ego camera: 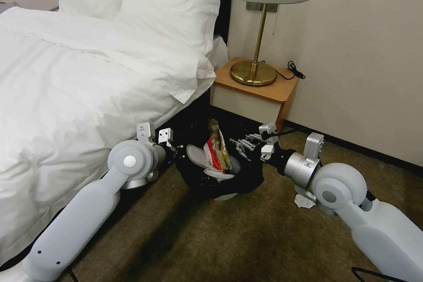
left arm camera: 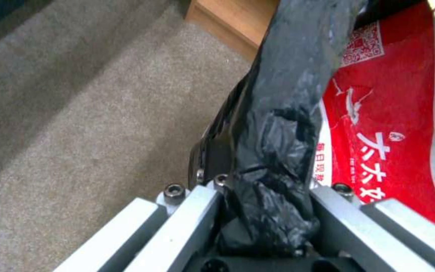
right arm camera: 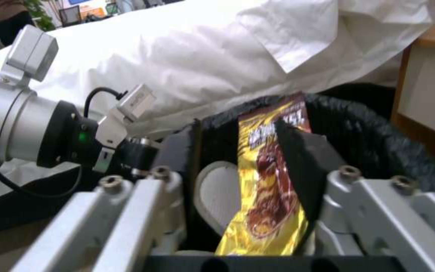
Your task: Pick up the trash bin, then pick up the garbage on the floor and place it into the trash bin.
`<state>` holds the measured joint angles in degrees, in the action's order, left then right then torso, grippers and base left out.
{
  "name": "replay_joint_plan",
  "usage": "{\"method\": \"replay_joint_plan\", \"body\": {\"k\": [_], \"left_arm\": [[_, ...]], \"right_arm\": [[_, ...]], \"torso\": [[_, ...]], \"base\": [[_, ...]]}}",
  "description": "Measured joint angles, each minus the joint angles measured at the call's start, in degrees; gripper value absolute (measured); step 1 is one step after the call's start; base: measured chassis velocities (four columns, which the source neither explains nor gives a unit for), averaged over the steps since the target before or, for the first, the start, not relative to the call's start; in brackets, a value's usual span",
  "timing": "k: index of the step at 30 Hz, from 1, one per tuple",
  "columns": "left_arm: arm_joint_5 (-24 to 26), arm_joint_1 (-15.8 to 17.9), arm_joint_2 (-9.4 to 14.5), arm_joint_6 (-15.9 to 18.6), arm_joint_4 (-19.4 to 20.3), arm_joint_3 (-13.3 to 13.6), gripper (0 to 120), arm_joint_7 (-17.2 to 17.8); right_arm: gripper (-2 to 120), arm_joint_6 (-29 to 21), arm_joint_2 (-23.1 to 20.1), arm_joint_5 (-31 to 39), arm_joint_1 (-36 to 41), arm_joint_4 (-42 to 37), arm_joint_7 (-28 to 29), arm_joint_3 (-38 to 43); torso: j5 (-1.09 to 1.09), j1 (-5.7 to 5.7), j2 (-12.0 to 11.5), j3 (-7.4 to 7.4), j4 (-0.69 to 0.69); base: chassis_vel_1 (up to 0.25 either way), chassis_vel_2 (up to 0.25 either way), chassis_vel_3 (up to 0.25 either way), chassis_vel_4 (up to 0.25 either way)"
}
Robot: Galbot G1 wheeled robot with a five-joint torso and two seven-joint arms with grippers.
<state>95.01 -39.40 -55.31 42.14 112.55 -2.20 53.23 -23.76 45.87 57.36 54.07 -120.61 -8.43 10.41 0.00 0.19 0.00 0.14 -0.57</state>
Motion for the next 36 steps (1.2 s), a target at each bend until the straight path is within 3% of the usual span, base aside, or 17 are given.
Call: {"method": "replay_joint_plan", "body": {"k": [1, 8, 11, 16, 25, 28, 36], "left_arm": [[0.0, 0.0, 0.0, 0.0, 0.0, 0.0, 1, 0.0], [-0.06, -0.12, 0.01, 0.0, 0.21, -0.3, 1, 0.0], [-0.11, -0.33, 0.13, 0.0, 0.37, -0.39, 1, -0.01], [-0.28, -1.65, 0.78, 0.0, 1.43, -1.22, 1, -0.05], [-0.57, -4.57, 2.6, 0.0, 3.63, -3.37, 1, -0.07], [-1.52, -6.08, 2.59, 0.0, 4.26, -4.28, 1, -0.36], [-1.57, -7.72, 3.3, 0.0, 6.23, -5.13, 1, -0.42]], "right_arm": [[41, 0.0, 0.0, 0.0, 0.0, 0.0, 0.0, 0.0], [73, 1.02, 0.83, -0.31, -1.44, 1.12, 1.26, 1.53], [78, 1.47, 1.02, -0.42, -1.62, 1.45, 1.93, 2.02], [98, 2.87, 1.62, -1.69, -1.52, 3.17, 4.81, 4.24], [100, 5.46, 1.93, -7.2, 2.45, 7.01, 5.54, 9.49], [100, 7.9, 2.56, -13.03, 8.29, 7.47, 4.85, 15.34], [100, 8.88, 3.94, -19.71, 17.8, 4.63, 4.68, 22.87]], "torso": [[0.0, 0.0, 0.0, 0.0, 0.0], [0.0, 0.0, 0.0, 0.0, 0.0], [0.0, 0.0, 0.0, 0.0, 0.0], [0.0, 0.0, 0.0, 0.0, 0.0], [0.0, 0.0, 0.0, -0.01, 0.01], [0.01, -0.01, 0.0, 0.0, 0.0], [0.0, -0.01, 0.0, -0.01, -0.01]], "base": [[0.0, 0.0, 0.0, 0.0], [0.0, 0.0, 0.0, 0.0], [0.0, 0.0, 0.0, 0.0], [0.0, 0.0, 0.0, 0.0], [0.0, 0.0, 0.0, 0.0], [0.0, 0.0, 0.0, 0.0], [0.0, 0.0, 0.0, 0.0]]}}
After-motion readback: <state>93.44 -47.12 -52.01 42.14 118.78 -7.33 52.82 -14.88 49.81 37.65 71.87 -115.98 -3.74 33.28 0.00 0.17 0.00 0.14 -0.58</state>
